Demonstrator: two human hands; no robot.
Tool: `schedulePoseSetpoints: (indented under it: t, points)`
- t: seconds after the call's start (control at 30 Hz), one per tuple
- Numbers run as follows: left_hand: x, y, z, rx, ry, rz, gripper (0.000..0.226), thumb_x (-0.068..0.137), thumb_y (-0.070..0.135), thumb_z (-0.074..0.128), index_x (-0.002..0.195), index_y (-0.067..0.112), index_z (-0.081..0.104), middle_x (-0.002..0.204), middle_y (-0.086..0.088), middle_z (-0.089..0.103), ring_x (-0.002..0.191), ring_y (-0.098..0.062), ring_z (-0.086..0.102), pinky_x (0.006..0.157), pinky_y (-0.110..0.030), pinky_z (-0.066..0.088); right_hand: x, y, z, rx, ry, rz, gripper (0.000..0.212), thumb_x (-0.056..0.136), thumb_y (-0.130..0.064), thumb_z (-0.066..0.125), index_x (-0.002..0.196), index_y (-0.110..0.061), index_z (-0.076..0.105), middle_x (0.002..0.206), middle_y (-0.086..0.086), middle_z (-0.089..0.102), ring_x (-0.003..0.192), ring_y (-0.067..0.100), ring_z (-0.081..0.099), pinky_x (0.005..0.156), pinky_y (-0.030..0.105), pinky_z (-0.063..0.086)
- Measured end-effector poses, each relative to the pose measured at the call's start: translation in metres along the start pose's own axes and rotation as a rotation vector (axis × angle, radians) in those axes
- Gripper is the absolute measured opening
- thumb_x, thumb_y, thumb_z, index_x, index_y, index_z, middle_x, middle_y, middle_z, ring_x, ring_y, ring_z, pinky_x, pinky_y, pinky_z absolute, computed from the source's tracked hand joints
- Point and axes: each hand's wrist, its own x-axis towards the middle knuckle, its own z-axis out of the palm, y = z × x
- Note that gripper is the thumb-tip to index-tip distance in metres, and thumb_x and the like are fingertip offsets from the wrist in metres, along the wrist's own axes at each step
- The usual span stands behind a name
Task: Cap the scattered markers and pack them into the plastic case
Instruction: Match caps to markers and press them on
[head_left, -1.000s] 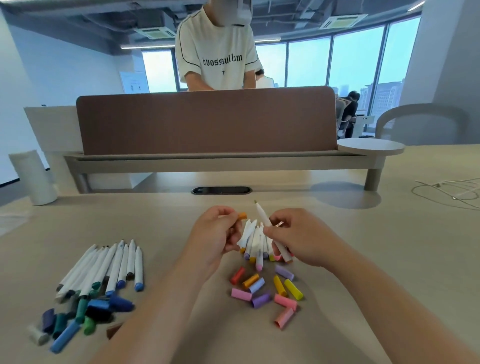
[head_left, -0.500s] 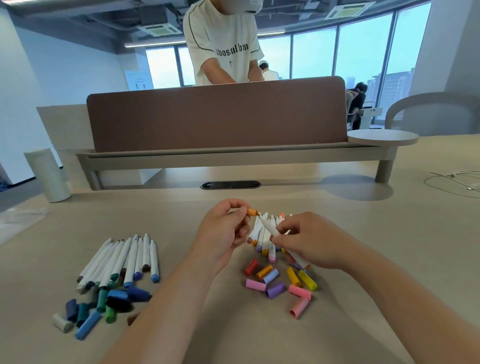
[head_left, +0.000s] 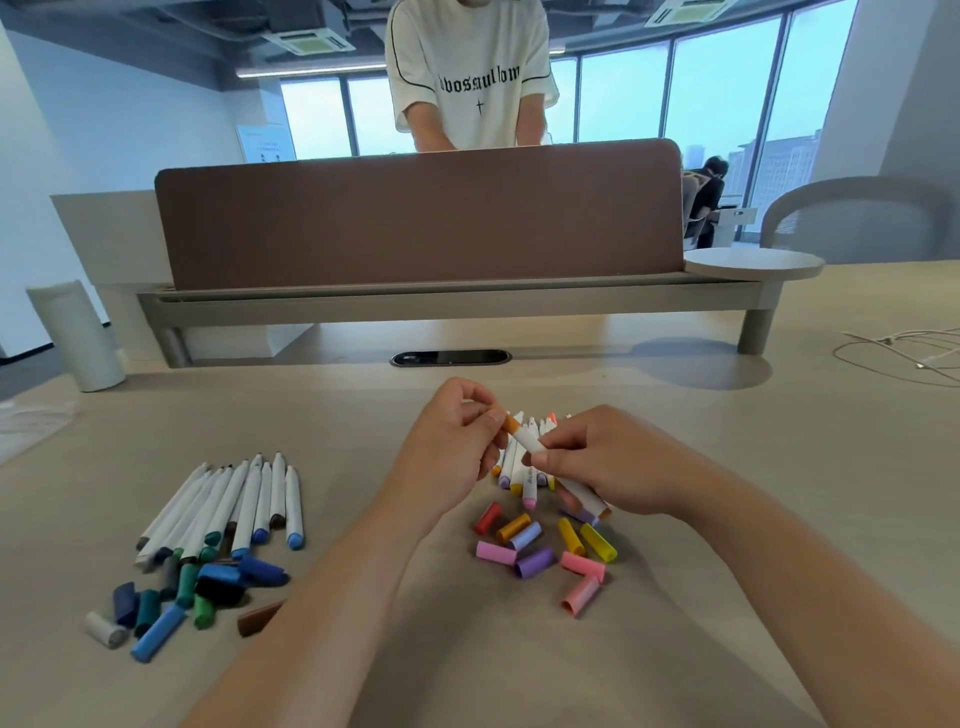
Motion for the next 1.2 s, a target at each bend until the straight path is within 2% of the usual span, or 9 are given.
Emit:
schedulePoseSetpoints:
  t: [0.13,0.27,0.37,0.53,0.67,0.8,0.9,1.0,1.2]
  points:
    - [-0.002,0.001,0.007,0.036,0.111,0.015,0.01,0.101,0.007,0.045,0.097,0.005,0.054,0.073,-0.01,0.064,0.047,-0.006,0.049,0.048,-0.02,0.043,0.002,-0.001,0.002,-0.016,0.027,-0.016,0.038,0.101,-0.029,0.052,0.064,-0.025,0.061,0.057,-0.003,0.059,0.049,0.005,0.047,0.063,0.025,0.042]
    - [-0.003,0.003,0.018,0.032,0.159,-0.001,0.01,0.1,0.008,0.045,0.096,0.009,0.054,0.076,-0.009,0.063,0.054,-0.011,0.049,0.05,-0.024,0.042,0.003,-0.001,0.001,-0.028,0.076,-0.01,0.035,0.1,-0.027,0.054,0.07,-0.014,0.066,0.058,0.0,0.055,0.047,0.005,0.042,0.049,0.012,0.034]
    - [-0.003,0.009,0.024,0.003,0.09,-0.004,0.013,0.097,0.004,0.046,0.097,0.014,0.054,0.078,-0.009,0.064,0.056,-0.015,0.048,0.051,-0.027,0.042,0.0,0.001,-0.003,-0.011,0.112,0.021,0.034,0.099,-0.027,0.055,0.075,-0.009,0.07,0.065,0.008,0.056,0.054,0.011,0.043,0.055,0.022,0.037]
    - [-0.002,0.02,0.03,0.033,-0.005,0.027,0.038,0.099,0.007,0.045,0.127,0.032,0.043,0.09,-0.011,0.063,0.059,-0.013,0.05,0.047,-0.019,0.042,0.0,0.011,-0.025,0.014,0.305,0.157,0.019,0.096,-0.035,0.06,0.09,-0.017,0.066,0.074,0.005,0.069,0.058,0.014,0.058,0.055,0.024,0.045]
    - [0.0,0.014,0.026,0.148,0.012,-0.001,0.031,0.094,0.01,0.044,0.117,0.029,0.052,0.08,-0.004,0.057,0.058,-0.012,0.05,0.051,-0.026,0.041,0.012,0.033,-0.028,-0.137,0.298,0.341,0.023,0.089,-0.028,0.062,0.076,-0.011,0.067,0.073,0.006,0.072,0.069,0.025,0.066,0.061,0.031,0.049]
    - [0.001,0.005,0.029,0.159,-0.008,-0.066,0.026,0.09,0.013,0.046,0.11,0.025,0.059,0.087,0.0,0.054,0.056,-0.014,0.049,0.055,-0.027,0.039,0.029,0.05,-0.011,-0.309,0.259,0.483,0.024,0.087,-0.022,0.059,0.066,-0.011,0.053,0.062,0.005,0.051,0.058,0.02,0.049,0.052,0.028,0.037]
    - [0.001,0.001,0.028,0.227,0.02,-0.043,0.022,0.091,0.016,0.047,0.106,0.026,0.06,0.089,0.004,0.057,0.06,-0.013,0.052,0.058,-0.027,0.04,0.031,0.054,-0.01,-0.378,0.246,0.559,0.026,0.089,-0.018,0.056,0.065,-0.007,0.054,0.057,0.007,0.051,0.056,0.022,0.051,0.055,0.029,0.039]
    - [-0.001,-0.001,0.028,0.335,0.037,-0.006,0.018,0.094,0.02,0.047,0.105,0.03,0.058,0.094,0.013,0.056,0.065,-0.011,0.055,0.058,-0.027,0.041,0.034,0.057,-0.012,-0.42,0.264,0.563,0.028,0.089,-0.024,0.057,0.065,-0.01,0.053,0.061,0.005,0.05,0.058,0.019,0.049,0.053,0.028,0.037]
    - [-0.002,-0.002,0.022,0.441,0.075,0.044,0.018,0.096,0.02,0.044,0.104,0.028,0.058,0.089,0.008,0.059,0.077,-0.014,0.062,0.067,-0.032,0.05,0.059,0.04,-0.014,-0.535,0.301,0.425,0.015,0.095,-0.022,0.06,0.082,-0.014,0.058,0.079,0.002,0.057,0.07,0.014,0.056,0.065,0.025,0.043]
